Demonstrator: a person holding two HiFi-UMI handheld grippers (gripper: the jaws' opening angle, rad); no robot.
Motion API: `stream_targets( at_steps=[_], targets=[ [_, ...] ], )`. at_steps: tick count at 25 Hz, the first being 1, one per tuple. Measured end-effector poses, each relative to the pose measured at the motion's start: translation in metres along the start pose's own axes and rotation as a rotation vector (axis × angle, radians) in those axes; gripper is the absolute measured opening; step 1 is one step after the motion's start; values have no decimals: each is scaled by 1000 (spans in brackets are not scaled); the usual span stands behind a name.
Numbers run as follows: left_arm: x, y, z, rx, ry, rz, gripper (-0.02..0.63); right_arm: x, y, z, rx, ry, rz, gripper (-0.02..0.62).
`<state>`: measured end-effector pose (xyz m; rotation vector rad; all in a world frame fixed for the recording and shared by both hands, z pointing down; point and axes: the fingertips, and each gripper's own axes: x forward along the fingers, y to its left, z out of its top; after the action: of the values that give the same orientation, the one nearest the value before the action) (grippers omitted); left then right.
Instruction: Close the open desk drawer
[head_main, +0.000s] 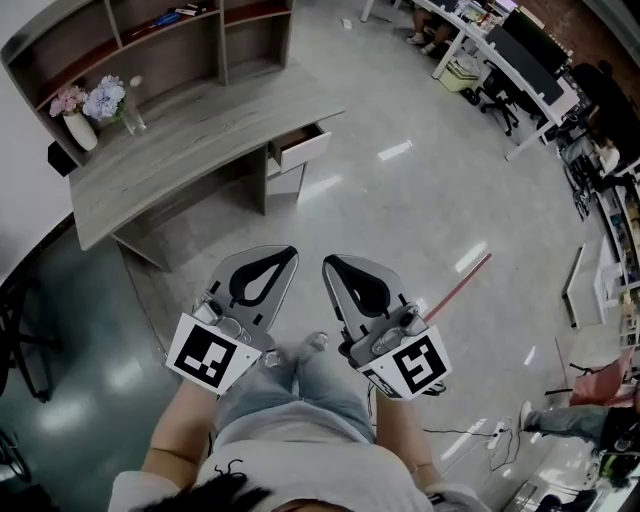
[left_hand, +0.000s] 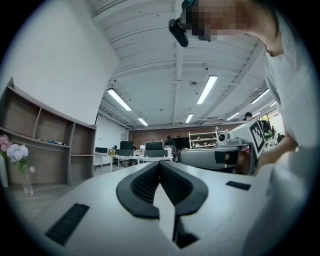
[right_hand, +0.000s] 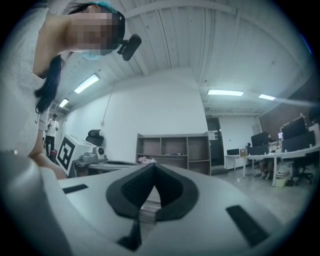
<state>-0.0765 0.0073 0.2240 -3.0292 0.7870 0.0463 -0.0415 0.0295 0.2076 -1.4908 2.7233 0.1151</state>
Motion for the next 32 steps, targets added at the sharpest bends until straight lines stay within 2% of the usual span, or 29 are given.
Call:
stream_targets(
  at_steps=[8,24,32],
  targets=[
    [30,28,-4,6,-10,31,11,24,-39,-12,0,0,19,8],
    [142,75,-11,-11,-15,127,11,76,-157,-25,9,11,154,8],
    [185,83,-11,27,-13,187,11,88,-200,-30,25,-9,236,8]
  ],
)
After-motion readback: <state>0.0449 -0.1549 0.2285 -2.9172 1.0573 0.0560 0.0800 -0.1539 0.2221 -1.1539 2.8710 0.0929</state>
